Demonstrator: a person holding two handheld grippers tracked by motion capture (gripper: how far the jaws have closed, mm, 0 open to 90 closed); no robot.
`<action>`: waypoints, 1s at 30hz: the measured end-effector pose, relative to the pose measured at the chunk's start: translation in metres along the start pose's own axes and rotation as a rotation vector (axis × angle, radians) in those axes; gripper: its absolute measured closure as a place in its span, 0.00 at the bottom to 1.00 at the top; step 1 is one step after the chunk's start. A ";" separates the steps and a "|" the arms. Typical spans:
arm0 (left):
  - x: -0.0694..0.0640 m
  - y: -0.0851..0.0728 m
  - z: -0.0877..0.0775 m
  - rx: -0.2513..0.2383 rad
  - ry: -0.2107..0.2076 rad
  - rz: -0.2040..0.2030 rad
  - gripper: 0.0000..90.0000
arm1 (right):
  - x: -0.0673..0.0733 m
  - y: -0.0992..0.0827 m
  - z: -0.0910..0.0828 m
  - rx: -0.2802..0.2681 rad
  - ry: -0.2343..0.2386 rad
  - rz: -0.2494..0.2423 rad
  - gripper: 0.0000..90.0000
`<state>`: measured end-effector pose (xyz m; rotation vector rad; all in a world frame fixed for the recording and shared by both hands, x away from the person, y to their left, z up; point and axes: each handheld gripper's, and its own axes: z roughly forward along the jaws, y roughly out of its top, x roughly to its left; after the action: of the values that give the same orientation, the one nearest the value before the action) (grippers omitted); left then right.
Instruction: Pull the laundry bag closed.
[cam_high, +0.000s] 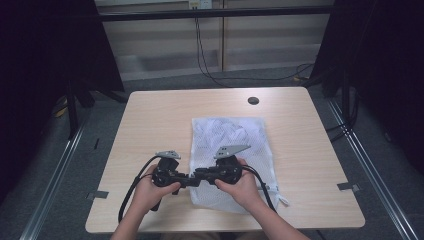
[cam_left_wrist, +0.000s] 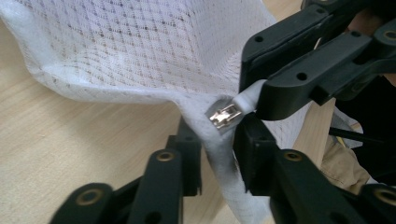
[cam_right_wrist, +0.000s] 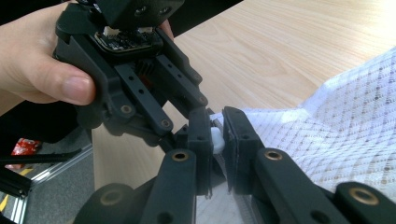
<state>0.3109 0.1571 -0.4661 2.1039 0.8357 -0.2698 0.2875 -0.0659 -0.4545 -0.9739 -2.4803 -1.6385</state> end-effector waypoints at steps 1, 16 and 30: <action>0.000 0.000 0.000 -0.002 -0.008 -0.006 0.91 | 0.000 0.000 0.000 -0.003 0.001 0.002 0.91; 0.000 0.001 -0.007 0.002 -0.008 -0.004 0.96 | 0.000 -0.002 0.001 -0.003 0.025 -0.006 0.91; 0.000 0.002 -0.007 0.000 -0.016 -0.005 0.96 | -0.001 -0.001 0.001 -0.015 0.047 0.003 0.90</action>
<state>0.3116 0.1620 -0.4606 2.0969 0.8321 -0.2891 0.2881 -0.0657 -0.4566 -0.9288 -2.4388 -1.6610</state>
